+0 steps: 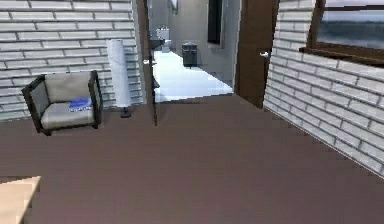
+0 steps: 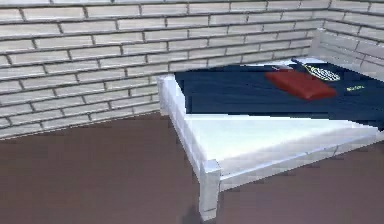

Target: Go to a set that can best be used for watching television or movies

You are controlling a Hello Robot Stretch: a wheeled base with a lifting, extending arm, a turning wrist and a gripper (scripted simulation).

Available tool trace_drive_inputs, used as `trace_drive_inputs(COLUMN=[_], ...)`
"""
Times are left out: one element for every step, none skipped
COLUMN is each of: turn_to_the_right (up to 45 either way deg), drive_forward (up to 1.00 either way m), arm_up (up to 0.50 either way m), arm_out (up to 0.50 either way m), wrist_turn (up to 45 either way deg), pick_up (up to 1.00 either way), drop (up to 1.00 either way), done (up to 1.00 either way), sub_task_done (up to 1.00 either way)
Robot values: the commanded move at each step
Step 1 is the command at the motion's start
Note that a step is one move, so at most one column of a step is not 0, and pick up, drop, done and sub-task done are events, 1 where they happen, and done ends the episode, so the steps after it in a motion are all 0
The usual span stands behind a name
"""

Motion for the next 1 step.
trace_drive_inputs(turn_to_the_right=[0.0], drive_forward=[1.0], arm_up=[0.0], arm_out=[0.0], wrist_turn=[0.0], pick_up=[0.0], drop=[0.0], done=[0.0], sub_task_done=[0.0])
